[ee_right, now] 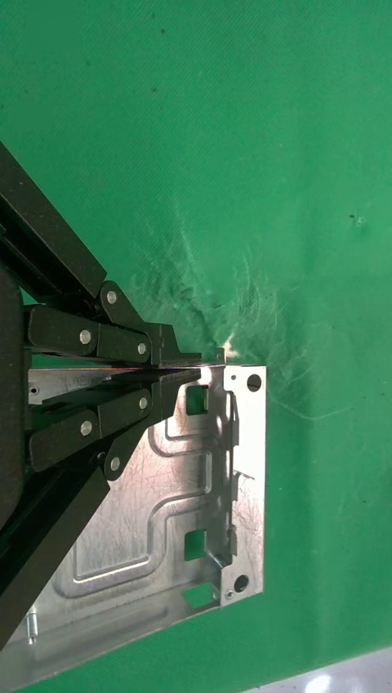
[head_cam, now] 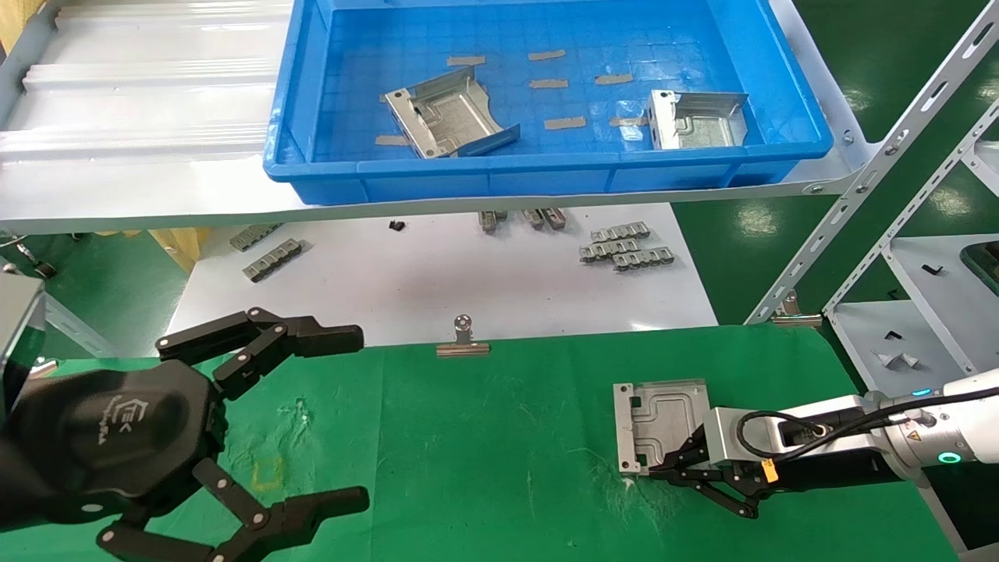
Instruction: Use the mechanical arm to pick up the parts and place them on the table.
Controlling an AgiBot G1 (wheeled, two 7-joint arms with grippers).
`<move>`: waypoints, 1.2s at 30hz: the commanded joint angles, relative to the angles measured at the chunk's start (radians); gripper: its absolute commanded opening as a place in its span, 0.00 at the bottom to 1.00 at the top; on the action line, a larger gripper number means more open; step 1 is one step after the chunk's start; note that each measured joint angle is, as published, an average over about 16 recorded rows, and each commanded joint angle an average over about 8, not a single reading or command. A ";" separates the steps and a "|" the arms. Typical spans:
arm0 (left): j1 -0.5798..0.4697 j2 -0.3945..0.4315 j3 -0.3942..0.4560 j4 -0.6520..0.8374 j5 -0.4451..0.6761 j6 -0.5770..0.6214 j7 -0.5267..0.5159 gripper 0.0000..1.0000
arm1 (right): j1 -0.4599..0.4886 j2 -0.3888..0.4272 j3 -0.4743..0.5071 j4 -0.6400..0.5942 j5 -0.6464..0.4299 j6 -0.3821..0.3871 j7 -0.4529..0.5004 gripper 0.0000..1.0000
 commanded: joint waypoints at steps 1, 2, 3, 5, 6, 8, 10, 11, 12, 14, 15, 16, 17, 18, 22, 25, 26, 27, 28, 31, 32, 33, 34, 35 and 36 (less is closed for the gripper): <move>0.000 0.000 0.000 0.000 0.000 0.000 0.000 1.00 | 0.003 -0.014 -0.001 -0.037 -0.003 -0.001 -0.022 0.97; 0.000 0.000 0.000 0.000 0.000 0.000 0.000 1.00 | 0.004 -0.019 -0.001 -0.051 -0.004 -0.001 -0.033 1.00; 0.000 0.000 0.000 0.000 0.000 0.000 0.000 1.00 | 0.006 -0.025 -0.001 -0.063 -0.005 -0.001 -0.043 1.00; 0.000 0.000 0.000 0.000 0.000 0.000 0.000 1.00 | 0.011 -0.035 -0.002 -0.085 -0.007 0.000 -0.063 1.00; 0.000 0.000 0.000 0.000 0.000 0.000 0.000 1.00 | 0.015 -0.040 -0.002 -0.095 -0.008 0.000 -0.072 1.00; 0.000 0.000 0.000 0.000 0.000 0.000 0.000 1.00 | 0.025 -0.048 -0.001 -0.112 -0.009 -0.002 -0.090 1.00; 0.000 0.000 0.000 0.000 0.000 0.000 0.000 1.00 | 0.037 -0.054 0.000 -0.126 -0.009 -0.005 -0.107 1.00; 0.000 0.000 0.000 0.000 0.000 0.000 0.000 1.00 | 0.044 -0.057 0.000 -0.132 -0.010 -0.008 -0.115 1.00; 0.000 0.000 0.000 0.000 0.000 0.000 0.000 1.00 | 0.050 -0.059 0.000 -0.138 -0.010 -0.012 -0.122 1.00; 0.000 0.000 0.000 0.000 0.000 0.000 0.000 1.00 | 0.065 -0.063 0.000 -0.147 -0.012 -0.024 -0.133 1.00; 0.000 0.000 0.000 0.000 0.000 0.000 0.000 1.00 | 0.072 -0.064 -0.001 -0.151 -0.014 -0.032 -0.136 1.00; 0.000 0.000 0.000 0.000 0.000 0.000 0.000 1.00 | 0.080 -0.065 -0.002 -0.154 -0.015 -0.044 -0.138 1.00; 0.000 0.000 0.000 0.000 0.000 0.000 0.000 1.00 | 0.089 -0.065 -0.003 -0.156 -0.016 -0.058 -0.138 1.00; 0.000 0.000 0.000 0.000 0.000 0.000 0.000 1.00 | 0.097 -0.065 -0.003 -0.159 -0.015 -0.075 -0.136 1.00; 0.000 0.000 0.000 0.000 0.000 0.000 0.000 1.00 | 0.129 -0.057 0.003 -0.159 0.005 -0.146 -0.109 1.00; 0.000 0.000 0.000 0.000 0.000 0.000 0.000 1.00 | 0.141 -0.047 0.016 -0.150 0.039 -0.177 -0.073 1.00; 0.000 0.000 0.000 0.000 0.000 0.000 0.000 1.00 | 0.144 -0.044 0.021 -0.147 0.051 -0.183 -0.060 1.00; 0.000 0.000 0.000 0.000 0.000 0.000 0.000 1.00 | 0.145 -0.041 0.025 -0.141 0.064 -0.188 -0.047 1.00; 0.000 0.000 0.000 0.000 0.000 0.000 0.000 1.00 | 0.146 -0.038 0.030 -0.135 0.076 -0.192 -0.036 1.00; 0.000 0.000 0.000 0.000 0.000 0.000 0.000 1.00 | 0.146 -0.034 0.037 -0.124 0.099 -0.202 -0.015 1.00; 0.000 0.000 0.000 0.000 0.000 0.000 0.000 1.00 | 0.146 -0.034 0.039 -0.122 0.103 -0.204 -0.012 1.00; 0.000 0.000 0.000 0.000 0.000 0.000 0.000 1.00 | 0.146 -0.033 0.040 -0.119 0.107 -0.207 -0.009 1.00; 0.000 0.000 0.000 0.000 0.000 0.000 0.000 1.00 | 0.145 -0.033 0.041 -0.117 0.109 -0.207 -0.010 1.00; 0.000 0.000 0.000 0.000 0.000 0.000 0.000 1.00 | 0.145 -0.033 0.041 -0.117 0.109 -0.207 -0.011 1.00; 0.000 0.000 0.000 0.000 0.000 0.000 0.000 1.00 | 0.144 -0.033 0.040 -0.118 0.107 -0.205 -0.013 1.00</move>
